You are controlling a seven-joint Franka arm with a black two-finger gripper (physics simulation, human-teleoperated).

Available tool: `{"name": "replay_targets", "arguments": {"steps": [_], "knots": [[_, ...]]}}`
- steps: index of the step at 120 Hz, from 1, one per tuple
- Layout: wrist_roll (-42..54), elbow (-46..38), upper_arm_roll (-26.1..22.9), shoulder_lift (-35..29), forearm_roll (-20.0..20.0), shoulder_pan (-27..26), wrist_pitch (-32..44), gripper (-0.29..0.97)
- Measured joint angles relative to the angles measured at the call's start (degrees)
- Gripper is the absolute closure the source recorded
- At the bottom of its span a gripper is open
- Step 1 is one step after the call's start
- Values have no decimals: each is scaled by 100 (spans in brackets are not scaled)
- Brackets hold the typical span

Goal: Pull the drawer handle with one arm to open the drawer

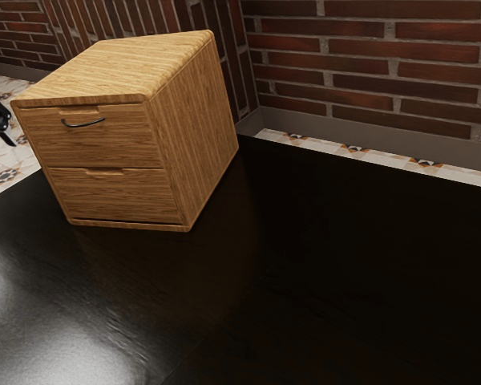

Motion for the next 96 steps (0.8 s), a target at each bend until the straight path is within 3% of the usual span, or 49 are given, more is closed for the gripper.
{"name": "replay_targets", "arguments": {"steps": [41,96], "knots": [[-1080,-258,-68,79,21,-13,940,0],[-1853,-199,-156,361,-10,-60,1368,0]]}}
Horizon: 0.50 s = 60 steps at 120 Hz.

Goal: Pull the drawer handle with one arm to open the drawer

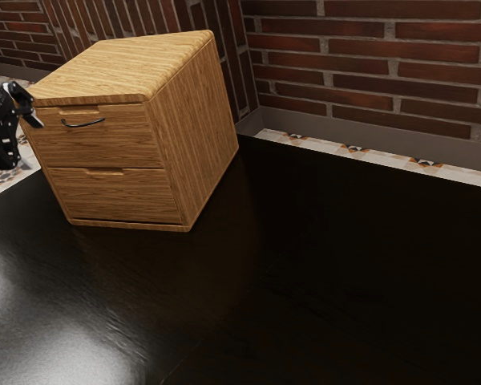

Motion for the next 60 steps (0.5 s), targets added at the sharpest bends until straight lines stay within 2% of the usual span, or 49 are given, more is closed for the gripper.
{"name": "replay_targets", "arguments": {"steps": [60], "knots": [[-376,404,-23,606,-28,-1,156,0]]}}
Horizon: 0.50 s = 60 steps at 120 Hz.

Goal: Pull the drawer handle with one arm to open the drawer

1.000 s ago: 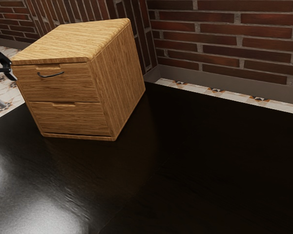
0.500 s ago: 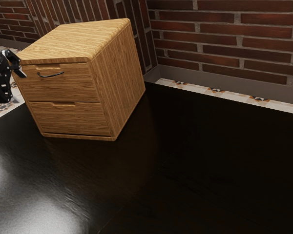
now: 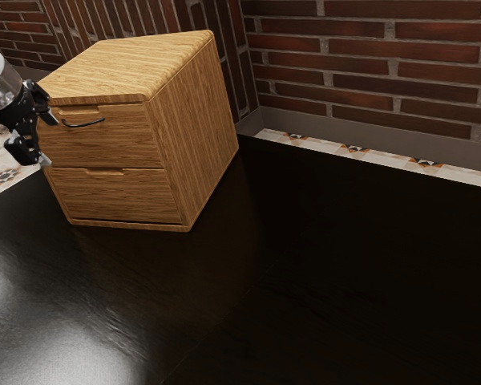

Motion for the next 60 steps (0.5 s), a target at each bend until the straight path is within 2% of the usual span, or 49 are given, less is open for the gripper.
{"name": "replay_targets", "arguments": {"steps": [60], "knots": [[-149,371,-267,461,-98,260,108,0]]}}
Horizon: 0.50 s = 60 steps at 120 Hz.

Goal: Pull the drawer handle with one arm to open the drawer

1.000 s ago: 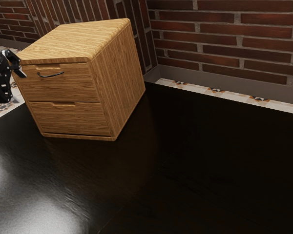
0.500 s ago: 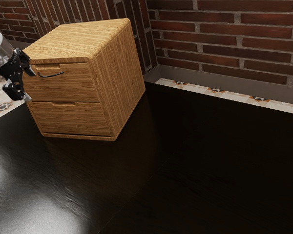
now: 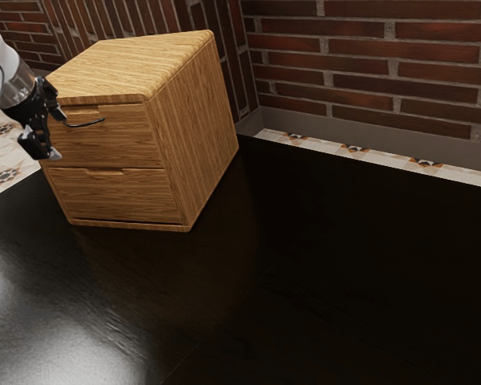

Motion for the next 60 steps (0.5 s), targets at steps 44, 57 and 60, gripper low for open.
{"name": "replay_targets", "arguments": {"steps": [44,57,60], "knots": [[-48,199,2,238,-83,-270,54,0],[-55,200,14,239,-100,-155,58,0],[-56,200,12,239,-103,-133,59,0]]}}
